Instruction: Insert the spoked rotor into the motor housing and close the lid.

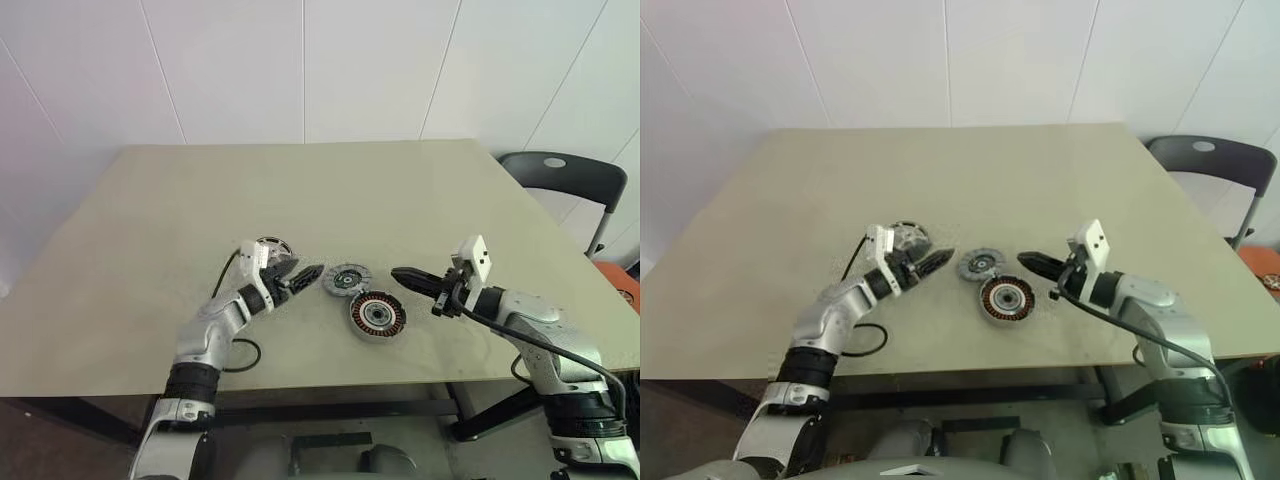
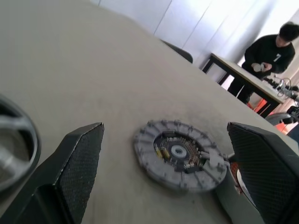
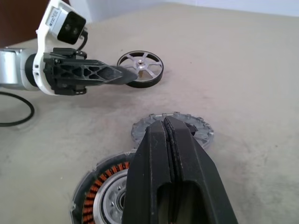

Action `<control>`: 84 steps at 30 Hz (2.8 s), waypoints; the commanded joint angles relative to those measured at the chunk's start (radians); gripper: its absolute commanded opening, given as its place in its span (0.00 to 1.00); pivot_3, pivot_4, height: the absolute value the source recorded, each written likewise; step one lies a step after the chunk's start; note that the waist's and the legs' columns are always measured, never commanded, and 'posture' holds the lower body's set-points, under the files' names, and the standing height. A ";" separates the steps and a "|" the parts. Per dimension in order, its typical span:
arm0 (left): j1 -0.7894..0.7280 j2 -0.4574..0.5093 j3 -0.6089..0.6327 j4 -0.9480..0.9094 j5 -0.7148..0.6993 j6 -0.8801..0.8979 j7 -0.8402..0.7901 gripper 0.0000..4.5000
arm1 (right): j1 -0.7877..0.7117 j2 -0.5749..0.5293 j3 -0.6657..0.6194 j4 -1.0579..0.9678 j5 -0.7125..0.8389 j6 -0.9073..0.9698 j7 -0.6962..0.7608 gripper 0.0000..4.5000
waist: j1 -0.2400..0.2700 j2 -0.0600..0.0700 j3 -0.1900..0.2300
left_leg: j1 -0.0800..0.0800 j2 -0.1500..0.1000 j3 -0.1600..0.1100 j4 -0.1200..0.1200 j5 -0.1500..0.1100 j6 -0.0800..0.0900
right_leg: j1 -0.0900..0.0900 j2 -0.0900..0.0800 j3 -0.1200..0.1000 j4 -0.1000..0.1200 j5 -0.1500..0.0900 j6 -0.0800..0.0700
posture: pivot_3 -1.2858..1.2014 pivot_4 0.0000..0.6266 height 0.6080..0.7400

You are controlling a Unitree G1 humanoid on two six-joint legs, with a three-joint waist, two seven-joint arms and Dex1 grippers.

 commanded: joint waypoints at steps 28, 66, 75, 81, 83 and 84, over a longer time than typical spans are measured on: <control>-0.158 -0.054 0.323 0.094 -0.168 -0.049 0.462 1.00 | 0.064 -0.083 -0.051 -0.105 0.088 0.026 0.119 0.00 | 0.024 -0.004 0.003 | -0.001 -0.002 0.001 -0.002 -0.001 0.001 | -0.001 -0.002 0.001 -0.003 0.000 0.000 | 0.52 0.00 1.00; -0.204 -0.204 0.418 0.099 -0.598 0.362 0.427 0.10 | 0.168 -0.115 -0.143 -0.103 0.137 0.022 0.121 0.00 | 0.025 -0.004 0.003 | -0.001 -0.002 0.001 -0.011 -0.001 0.001 | 0.000 -0.001 0.001 -0.014 0.000 0.000 | 0.52 0.00 1.00; -0.209 -0.234 0.307 0.179 -0.594 0.584 0.383 0.10 | 0.308 -0.190 -0.188 -0.121 0.149 0.031 0.189 0.00 | 0.022 -0.004 0.003 | -0.001 -0.002 0.001 -0.010 -0.002 0.003 | 0.005 0.000 0.000 -0.016 0.000 -0.001 | 0.52 0.00 1.00; -0.219 -0.238 0.279 0.238 -0.589 0.697 0.379 0.10 | 0.314 -0.184 -0.194 -0.110 0.142 0.019 0.184 0.00 | 0.023 -0.004 0.003 | 0.001 -0.002 0.001 -0.010 -0.002 0.002 | 0.006 0.001 -0.001 -0.016 0.000 -0.001 | 0.52 0.00 1.00; -0.199 -0.253 0.270 0.233 -0.595 0.751 0.394 0.10 | 0.318 -0.178 -0.189 -0.100 0.133 0.008 0.186 0.00 | 0.023 -0.004 0.003 | 0.001 -0.002 0.001 -0.011 -0.002 0.002 | 0.006 0.000 -0.001 -0.016 0.000 -0.001 | 0.52 0.00 1.00; -0.190 -0.260 0.270 0.227 -0.597 0.771 0.402 0.10 | 0.320 -0.175 -0.188 -0.094 0.130 0.001 0.188 0.00 | 0.023 -0.004 0.003 | 0.000 -0.002 0.001 -0.011 -0.002 0.003 | 0.006 0.000 -0.001 -0.017 0.000 -0.001 | 0.52 0.00 1.00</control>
